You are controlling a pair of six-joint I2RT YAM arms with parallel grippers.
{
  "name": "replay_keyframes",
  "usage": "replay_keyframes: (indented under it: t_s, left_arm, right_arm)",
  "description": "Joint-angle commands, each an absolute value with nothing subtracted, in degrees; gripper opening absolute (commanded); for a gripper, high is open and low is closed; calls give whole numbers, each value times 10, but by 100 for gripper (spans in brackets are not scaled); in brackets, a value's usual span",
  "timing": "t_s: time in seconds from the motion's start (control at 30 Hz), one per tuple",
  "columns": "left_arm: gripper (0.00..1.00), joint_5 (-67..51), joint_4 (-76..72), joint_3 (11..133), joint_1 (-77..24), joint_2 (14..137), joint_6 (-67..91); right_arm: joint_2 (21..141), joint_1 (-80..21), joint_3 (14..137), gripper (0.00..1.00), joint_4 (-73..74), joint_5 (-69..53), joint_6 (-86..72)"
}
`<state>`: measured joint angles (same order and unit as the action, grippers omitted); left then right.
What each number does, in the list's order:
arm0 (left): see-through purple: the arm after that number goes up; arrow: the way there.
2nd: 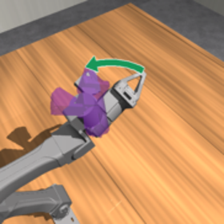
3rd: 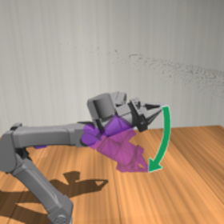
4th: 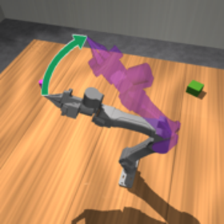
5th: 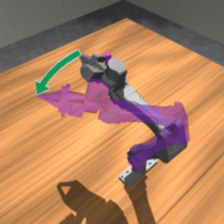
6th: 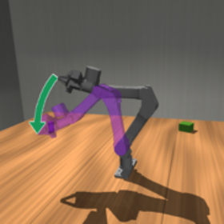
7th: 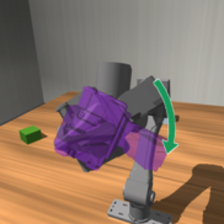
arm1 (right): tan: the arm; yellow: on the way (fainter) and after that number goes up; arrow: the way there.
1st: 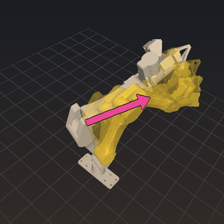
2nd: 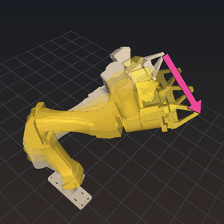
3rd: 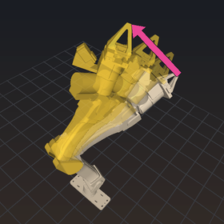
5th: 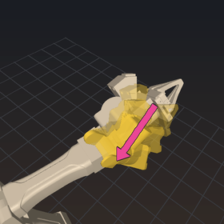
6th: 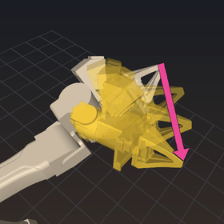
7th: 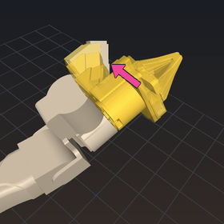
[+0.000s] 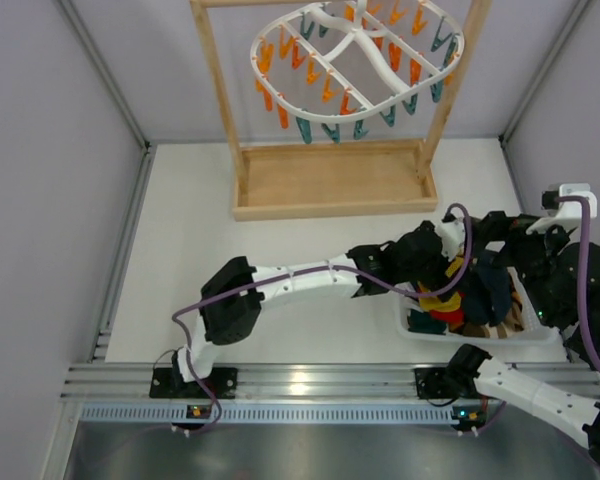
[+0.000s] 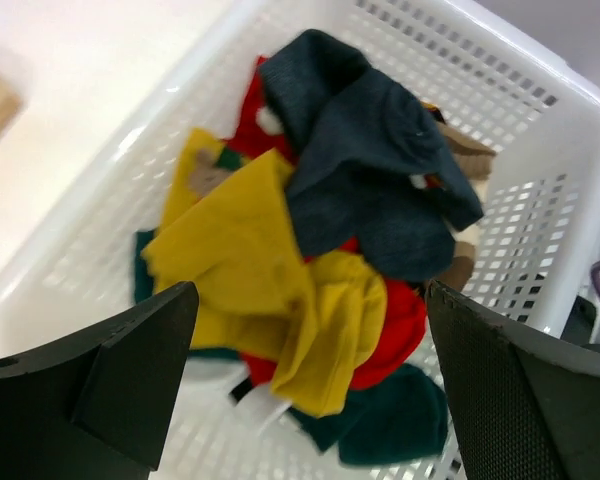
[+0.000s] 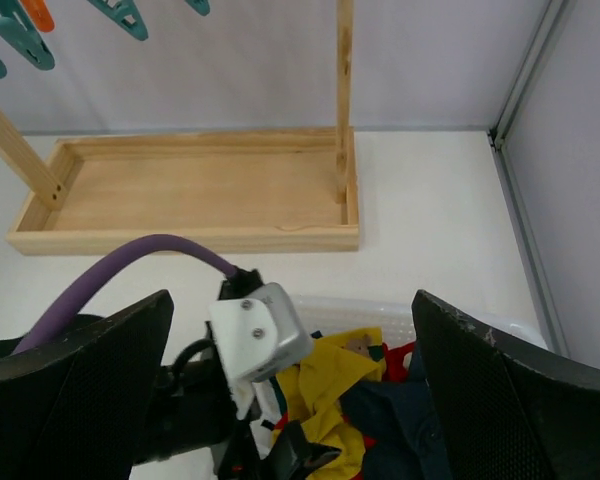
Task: Remove the socks clipped to the hanger
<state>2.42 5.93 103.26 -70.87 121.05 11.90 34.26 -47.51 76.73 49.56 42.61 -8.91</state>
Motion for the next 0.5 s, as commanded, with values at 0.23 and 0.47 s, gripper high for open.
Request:
replay_keyframes:
  t_s: [0.23,0.47]
  left_arm:
    - [99,237,54,796,-666,947,153]
    - [99,246,155,636,-473,754,259]
  right_arm:
    - [359,-475,730,99,399,423,-99]
    - [424,-468,681,99,390,424,-132]
